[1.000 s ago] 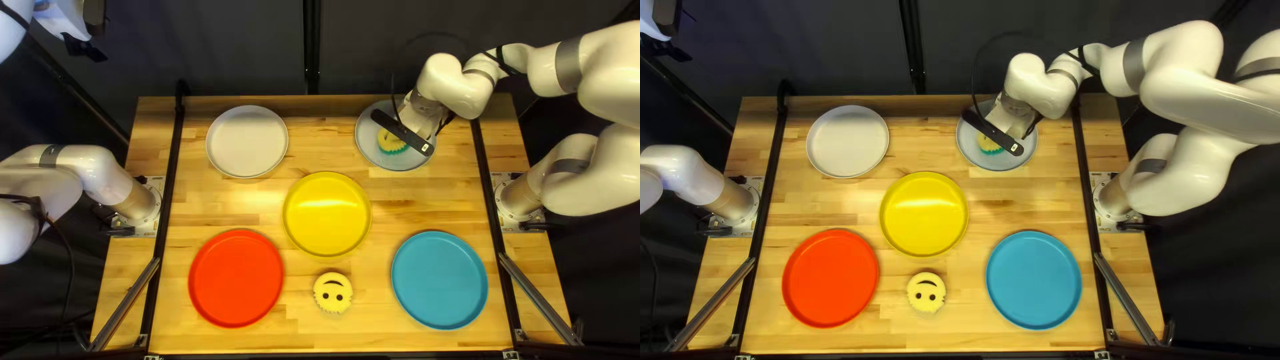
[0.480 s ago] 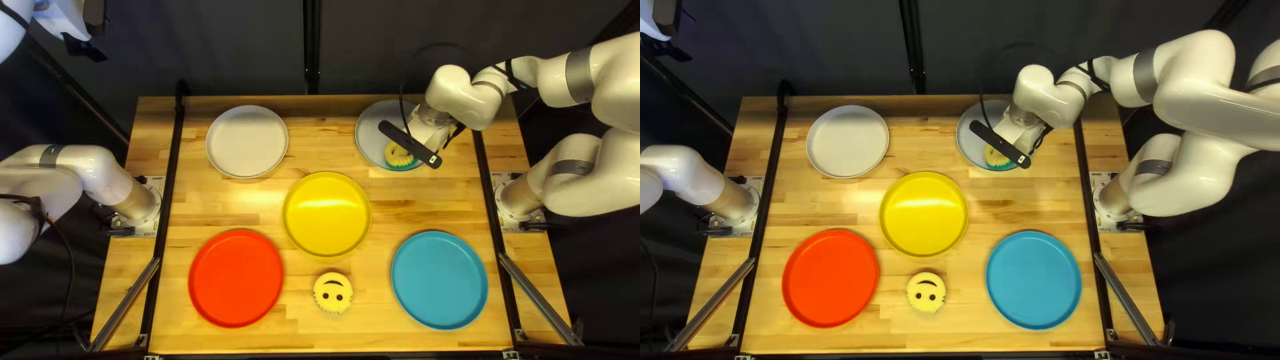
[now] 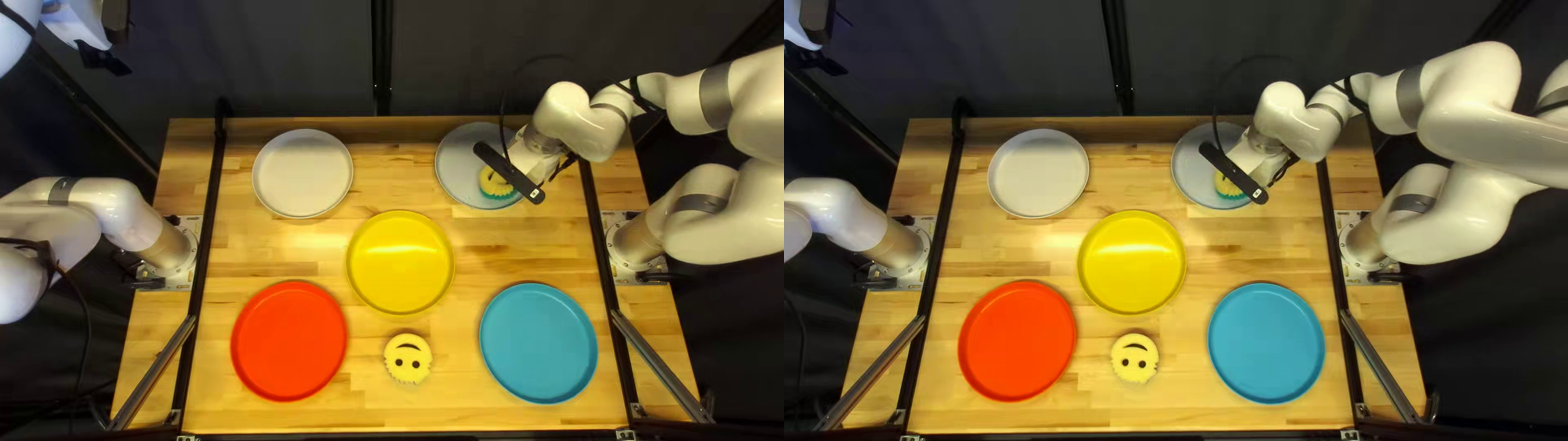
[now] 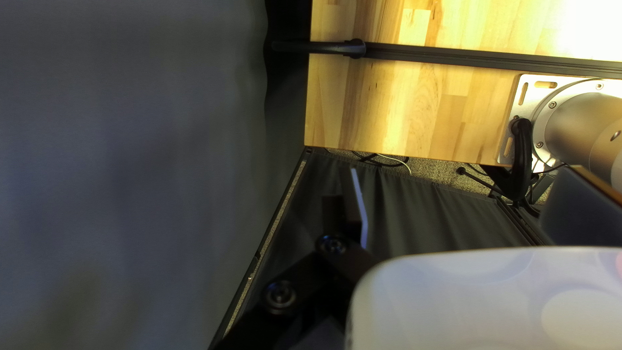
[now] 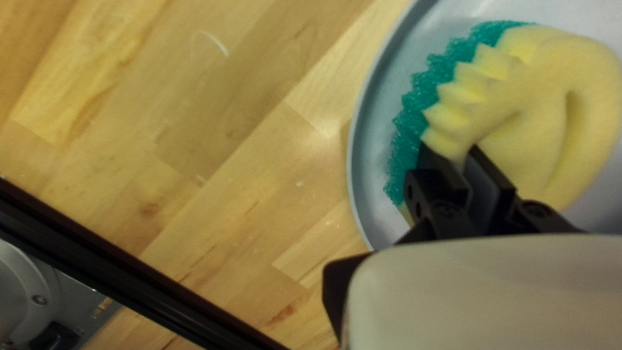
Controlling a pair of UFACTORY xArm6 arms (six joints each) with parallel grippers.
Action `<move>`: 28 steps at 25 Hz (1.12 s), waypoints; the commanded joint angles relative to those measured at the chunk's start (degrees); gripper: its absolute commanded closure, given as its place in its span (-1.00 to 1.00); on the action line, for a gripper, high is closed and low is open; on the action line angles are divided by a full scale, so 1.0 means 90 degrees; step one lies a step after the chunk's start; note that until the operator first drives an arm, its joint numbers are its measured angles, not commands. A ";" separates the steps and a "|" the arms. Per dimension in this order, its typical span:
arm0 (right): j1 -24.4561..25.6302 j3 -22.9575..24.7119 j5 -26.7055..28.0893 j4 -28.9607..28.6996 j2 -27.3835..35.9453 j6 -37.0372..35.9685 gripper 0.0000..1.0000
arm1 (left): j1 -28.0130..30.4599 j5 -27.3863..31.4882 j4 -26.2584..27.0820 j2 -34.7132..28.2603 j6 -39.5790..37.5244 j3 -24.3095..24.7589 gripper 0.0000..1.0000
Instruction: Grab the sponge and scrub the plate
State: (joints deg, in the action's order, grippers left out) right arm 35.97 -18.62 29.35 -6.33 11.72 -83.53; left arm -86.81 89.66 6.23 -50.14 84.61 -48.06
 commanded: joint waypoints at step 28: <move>-0.0728 0.0501 0.0156 0.0579 0.0973 0.1330 1.00 | 0.0000 0.0000 0.0000 0.0000 0.0000 0.0000 -1.00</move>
State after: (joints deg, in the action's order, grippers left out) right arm 31.42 -14.91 30.20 -1.76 19.04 -73.72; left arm -86.81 89.66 6.23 -50.14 84.61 -48.06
